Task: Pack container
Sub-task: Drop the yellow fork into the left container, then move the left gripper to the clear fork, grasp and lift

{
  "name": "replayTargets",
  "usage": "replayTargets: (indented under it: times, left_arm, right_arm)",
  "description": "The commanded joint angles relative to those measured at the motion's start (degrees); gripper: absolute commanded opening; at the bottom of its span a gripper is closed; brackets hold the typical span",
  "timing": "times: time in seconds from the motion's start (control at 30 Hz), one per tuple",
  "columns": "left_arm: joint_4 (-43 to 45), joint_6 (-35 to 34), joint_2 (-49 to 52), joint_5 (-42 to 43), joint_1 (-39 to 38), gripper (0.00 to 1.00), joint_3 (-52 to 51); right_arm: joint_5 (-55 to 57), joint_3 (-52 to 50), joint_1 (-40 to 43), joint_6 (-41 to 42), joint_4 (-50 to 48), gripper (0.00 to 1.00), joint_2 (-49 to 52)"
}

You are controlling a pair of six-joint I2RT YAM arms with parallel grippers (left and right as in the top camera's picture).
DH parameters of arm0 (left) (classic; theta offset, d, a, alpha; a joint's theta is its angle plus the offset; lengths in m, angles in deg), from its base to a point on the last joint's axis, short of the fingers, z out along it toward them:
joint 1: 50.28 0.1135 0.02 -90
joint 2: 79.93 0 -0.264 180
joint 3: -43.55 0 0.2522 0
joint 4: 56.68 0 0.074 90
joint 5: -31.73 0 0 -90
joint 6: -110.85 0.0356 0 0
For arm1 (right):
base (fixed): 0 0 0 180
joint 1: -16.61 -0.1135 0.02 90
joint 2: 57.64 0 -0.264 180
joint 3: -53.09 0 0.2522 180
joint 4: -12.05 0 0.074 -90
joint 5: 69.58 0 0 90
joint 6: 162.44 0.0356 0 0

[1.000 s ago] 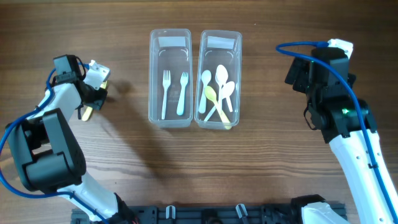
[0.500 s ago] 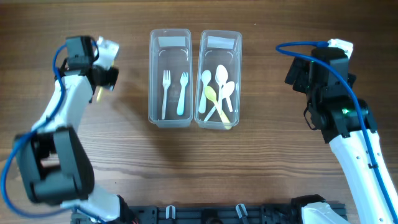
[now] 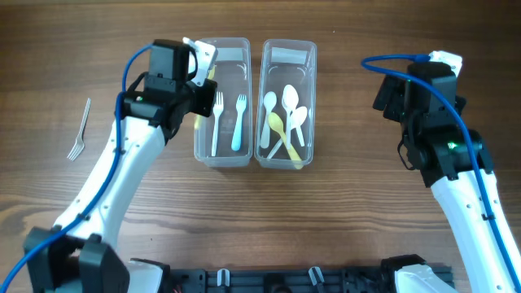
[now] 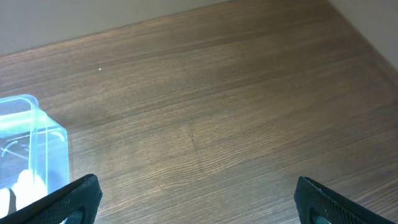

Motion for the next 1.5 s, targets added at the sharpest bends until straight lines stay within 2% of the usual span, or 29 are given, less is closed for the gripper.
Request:
replayTargets:
  times: [0.0, 0.03, 0.1, 0.17, 0.23, 0.27, 0.33, 0.37, 0.7, 0.8, 0.93, 1.17, 1.27, 1.47]
  left_arm:
    - [0.83, -4.63, 1.86, 1.68, -0.20, 0.49, 0.35]
    - [1.14, -3.37, 1.86, 1.64, -0.17, 0.52, 0.37]
    - [1.70, 1.22, 1.84, 1.18, -0.13, 0.68, 0.37]
    - [1.90, 4.68, 1.73, -1.90, -0.07, 0.72, 0.37]
    - [1.90, 5.81, 1.20, -10.80, 0.76, 0.77, 0.37]
    - [1.90, 5.81, 0.90, -16.22, 1.57, 0.86, 0.37]
    - [1.86, 5.81, 0.28, -24.87, 4.26, 0.97, 0.37]
    - [1.66, 5.84, 0.07, -26.51, 5.66, 0.99, 0.37]
    - [1.38, 3.85, -0.20, -27.02, 26.99, 1.00, 0.37]
    - [3.15, 5.14, -0.20, -22.21, 32.63, 0.99, 0.37]
    - [3.52, 6.45, 0.35, -15.76, 38.69, 0.91, 0.31]
    - [0.68, 6.45, 8.33, -13.79, 42.62, 0.84, -1.29]
    - [-0.50, 6.45, 14.14, -12.33, 42.62, 0.85, -1.36]
    - [0.42, 12.63, 22.47, -9.81, 42.64, 0.83, -1.36]
  right_arm:
    - [0.94, 0.81, 0.09, -0.07, -0.13, 1.00, 0.09]
    - [0.92, 0.81, 0.09, -0.04, -0.13, 1.00, 0.09]
    - [0.94, 0.81, 0.09, -0.07, -0.13, 1.00, 0.09]
    - [0.94, 0.81, 0.09, -0.04, -0.13, 1.00, 0.09]
    - [0.94, 0.81, 0.09, -0.07, -0.13, 1.00, 0.09]
    - [0.94, 0.81, 0.09, -0.07, -0.13, 1.00, 0.11]
    - [0.94, 0.81, 0.09, -0.07, -0.13, 1.00, 0.09]
    - [0.94, 0.81, 0.09, -0.07, -0.13, 1.00, 0.09]
    - [0.94, 0.81, 0.09, -0.04, -0.13, 1.00, 0.09]
    - [0.94, 0.81, 0.09, -0.07, -0.13, 1.00, 0.11]
    - [0.94, 0.81, 0.09, -0.04, -0.13, 1.00, 0.09]
    - [0.94, 0.81, 0.09, -0.04, -0.13, 1.00, 0.11]
    - [0.94, 0.81, 0.09, -0.04, -0.13, 1.00, 0.09]
    - [0.94, 0.81, 0.09, -0.04, -0.13, 1.00, 0.09]
